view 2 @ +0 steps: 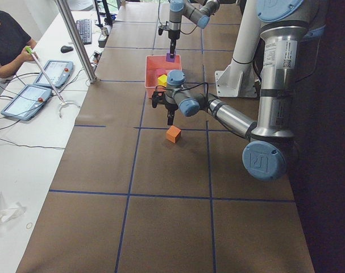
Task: Place blocks into pink bin with both arms
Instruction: 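Withdraw the left gripper while the right gripper carries the purple cube into the bin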
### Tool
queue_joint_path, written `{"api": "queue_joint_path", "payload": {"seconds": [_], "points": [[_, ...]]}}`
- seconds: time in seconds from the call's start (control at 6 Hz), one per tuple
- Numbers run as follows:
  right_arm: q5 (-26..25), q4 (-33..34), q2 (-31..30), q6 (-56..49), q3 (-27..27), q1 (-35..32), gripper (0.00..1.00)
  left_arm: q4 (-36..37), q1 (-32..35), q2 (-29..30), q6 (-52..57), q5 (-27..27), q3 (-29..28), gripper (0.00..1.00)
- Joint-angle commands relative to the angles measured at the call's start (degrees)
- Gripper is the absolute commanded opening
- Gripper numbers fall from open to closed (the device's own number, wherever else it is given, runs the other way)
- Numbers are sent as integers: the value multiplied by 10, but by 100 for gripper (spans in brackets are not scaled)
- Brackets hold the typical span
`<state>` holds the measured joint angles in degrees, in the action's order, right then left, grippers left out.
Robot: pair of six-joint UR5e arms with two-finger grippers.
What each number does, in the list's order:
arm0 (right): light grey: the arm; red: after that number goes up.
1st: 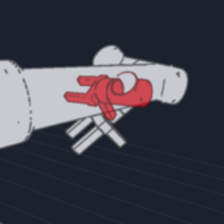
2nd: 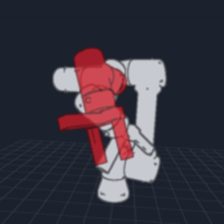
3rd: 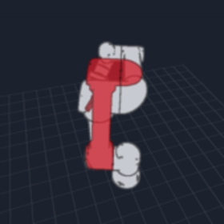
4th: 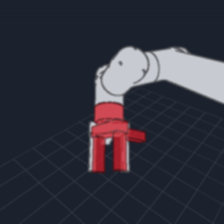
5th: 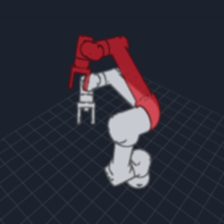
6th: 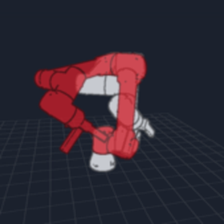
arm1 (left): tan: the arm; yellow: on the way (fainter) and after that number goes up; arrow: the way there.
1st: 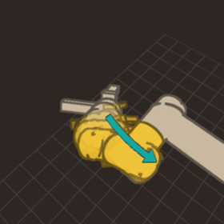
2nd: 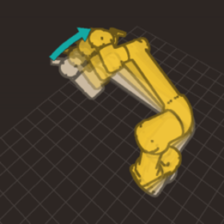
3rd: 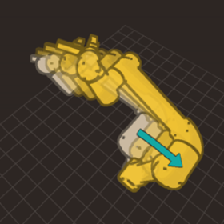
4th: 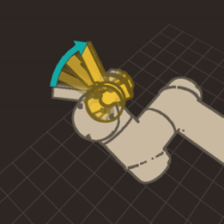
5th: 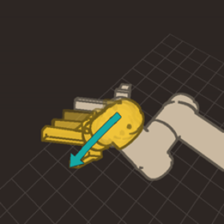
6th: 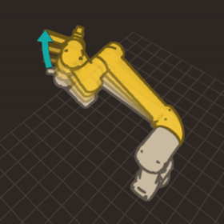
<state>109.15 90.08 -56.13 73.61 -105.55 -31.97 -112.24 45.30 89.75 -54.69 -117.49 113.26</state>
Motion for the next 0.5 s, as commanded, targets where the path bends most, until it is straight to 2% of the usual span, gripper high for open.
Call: {"api": "queue_joint_path", "payload": {"seconds": [0.0, 0.33], "points": [[-38, -17, -6, 19, 15, 22, 100, 0, -3, -18, 197, 5, -24, 99], [-34, -21, -6, 11, 10, 2, 100, -5, -6, -5, 237, 2, -56, 100]]}}
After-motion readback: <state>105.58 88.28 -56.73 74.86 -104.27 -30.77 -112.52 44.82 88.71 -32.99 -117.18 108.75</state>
